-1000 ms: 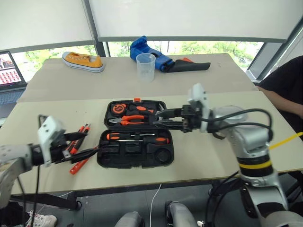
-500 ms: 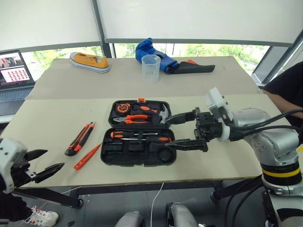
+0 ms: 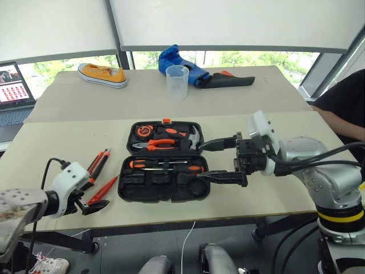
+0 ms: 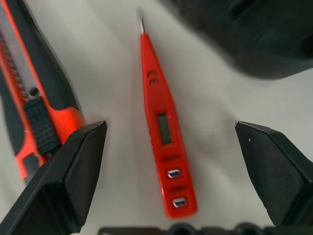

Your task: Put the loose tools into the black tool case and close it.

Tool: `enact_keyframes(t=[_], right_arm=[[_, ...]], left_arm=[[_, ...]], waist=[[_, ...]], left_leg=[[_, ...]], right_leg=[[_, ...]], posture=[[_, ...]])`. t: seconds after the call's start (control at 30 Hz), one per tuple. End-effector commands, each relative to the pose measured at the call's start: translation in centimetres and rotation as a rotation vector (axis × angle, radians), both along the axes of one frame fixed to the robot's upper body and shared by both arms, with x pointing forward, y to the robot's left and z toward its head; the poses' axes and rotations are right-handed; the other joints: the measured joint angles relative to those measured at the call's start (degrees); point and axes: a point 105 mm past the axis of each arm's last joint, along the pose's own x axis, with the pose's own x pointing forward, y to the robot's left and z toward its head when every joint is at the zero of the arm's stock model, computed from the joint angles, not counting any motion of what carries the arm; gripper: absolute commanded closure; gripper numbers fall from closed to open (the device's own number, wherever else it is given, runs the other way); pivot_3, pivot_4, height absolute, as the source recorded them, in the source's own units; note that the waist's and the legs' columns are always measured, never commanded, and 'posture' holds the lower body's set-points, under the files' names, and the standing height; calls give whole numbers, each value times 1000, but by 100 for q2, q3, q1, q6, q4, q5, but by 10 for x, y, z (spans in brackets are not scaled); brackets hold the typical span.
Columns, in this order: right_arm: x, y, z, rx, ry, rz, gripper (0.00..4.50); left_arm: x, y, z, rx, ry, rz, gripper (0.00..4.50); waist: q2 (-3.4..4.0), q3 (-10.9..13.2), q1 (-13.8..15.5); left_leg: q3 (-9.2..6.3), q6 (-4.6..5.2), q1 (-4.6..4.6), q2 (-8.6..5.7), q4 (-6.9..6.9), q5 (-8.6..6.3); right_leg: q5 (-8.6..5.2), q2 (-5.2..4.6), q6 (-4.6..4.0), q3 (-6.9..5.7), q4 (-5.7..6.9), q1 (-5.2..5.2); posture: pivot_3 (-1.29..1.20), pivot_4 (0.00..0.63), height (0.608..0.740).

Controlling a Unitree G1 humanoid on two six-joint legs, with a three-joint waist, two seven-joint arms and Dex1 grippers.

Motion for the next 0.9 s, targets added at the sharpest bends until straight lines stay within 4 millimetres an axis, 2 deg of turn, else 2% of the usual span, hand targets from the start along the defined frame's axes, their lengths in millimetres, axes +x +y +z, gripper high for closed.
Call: enact_keyframes(t=[0.03,0.13,0.2,0.3,0.43,0.5,0.57,0.63,0.73,0.9], right_arm=[[-8,-1,14,17,-72,22,0],[-10,-3,17,11,-79,24,0],[-12,-5,18,4,-75,28,0],[-19,-7,14,-19,-39,60,0],[-26,-8,12,-33,-5,82,0],[-26,-10,11,-35,4,83,0],[-26,-11,11,-41,5,79,0],[-25,-12,9,-46,2,72,0],[-20,-12,8,-51,-24,45,0],[-18,-13,6,-52,-29,35,0]], left_arm=[[1,6,-10,53,30,9,1160],[-2,14,-20,54,78,57,2194],[-3,16,-22,40,81,58,3057],[-1,1,-5,-110,49,40,4046],[1,3,19,-114,16,24,4060],[7,12,36,-60,-33,20,4060],[13,11,57,-61,-79,-8,4060],[18,3,74,-61,-113,-62,4060],[22,-19,86,-43,-162,-206,4060],[17,-54,82,-15,-173,-488,4060]], waist=[[0,0,3],[2,-1,11],[3,-1,15],[4,-1,1],[2,0,-7],[1,1,-4],[-11,7,19],[-12,8,48],[-8,7,65],[-8,7,53]], left_leg=[[0,0,2,-1,0,0],[0,0,5,-1,0,0],[0,0,10,0,0,0],[1,-2,14,3,0,1],[3,-6,13,13,2,-1],[3,-6,9,13,2,-1],[3,-6,4,12,4,-1],[3,-6,1,11,7,-1],[3,-5,2,1,6,-2],[4,-5,0,2,2,-2]], right_leg=[[0,0,0,0,-1,0],[0,-2,0,3,-2,1],[-1,-5,0,7,-4,3],[-1,-4,0,10,-1,6],[-2,1,1,9,0,5],[-1,1,0,5,-1,3],[-1,1,-1,3,-1,1],[-1,0,-1,-4,-4,1],[-1,-3,-1,-2,-4,1],[-1,-5,-2,-7,-1,0]], posture=[[0,150,731],[0,150,731],[0,150,731],[0,150,731],[0,150,731],[0,150,731],[0,150,731],[0,150,731],[0,150,731],[0,150,731]])
